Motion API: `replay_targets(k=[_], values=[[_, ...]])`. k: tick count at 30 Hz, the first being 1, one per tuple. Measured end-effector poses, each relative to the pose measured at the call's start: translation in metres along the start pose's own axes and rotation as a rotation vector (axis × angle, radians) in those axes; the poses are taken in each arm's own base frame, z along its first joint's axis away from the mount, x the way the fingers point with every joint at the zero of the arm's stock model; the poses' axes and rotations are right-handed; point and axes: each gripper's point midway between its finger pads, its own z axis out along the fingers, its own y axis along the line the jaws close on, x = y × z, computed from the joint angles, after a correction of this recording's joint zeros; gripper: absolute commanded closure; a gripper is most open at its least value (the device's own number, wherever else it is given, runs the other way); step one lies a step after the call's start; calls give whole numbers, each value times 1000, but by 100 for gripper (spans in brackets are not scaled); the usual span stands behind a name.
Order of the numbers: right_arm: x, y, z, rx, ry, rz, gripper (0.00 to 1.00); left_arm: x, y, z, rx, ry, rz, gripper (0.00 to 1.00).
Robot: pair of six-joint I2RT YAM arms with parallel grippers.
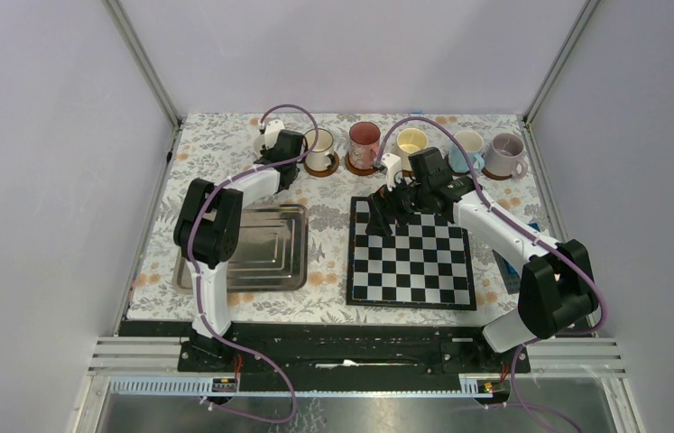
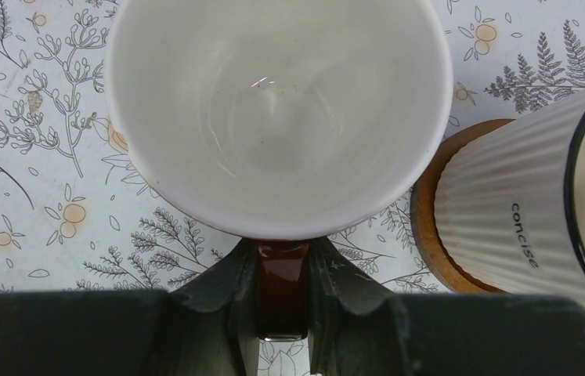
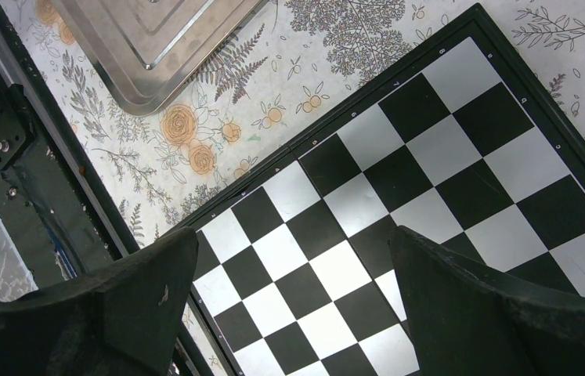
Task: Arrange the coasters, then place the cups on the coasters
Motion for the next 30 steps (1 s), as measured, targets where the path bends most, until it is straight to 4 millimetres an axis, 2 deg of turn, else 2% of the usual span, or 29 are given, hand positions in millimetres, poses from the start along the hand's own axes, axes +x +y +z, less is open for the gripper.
replay_targets(k=[7,12,18,22,25,30], values=[[0,0,0,0,0,0,0,1,3,4,-14,13,-14,92],[0,0,0,0,0,0,0,1,4,6,-17,14,-15,77],[0,0,0,0,0,0,0,-2,4,6,-17,10,-19,67],[0,0,0,0,0,0,0,-10,0,5,-8,-5,-37,64],[0,0,0,0,0,0,0,-10,-1,5,-6,-7,-41,58],[0,0,0,0,0,0,0,-10,-1,5,-8,-5,-44,53]])
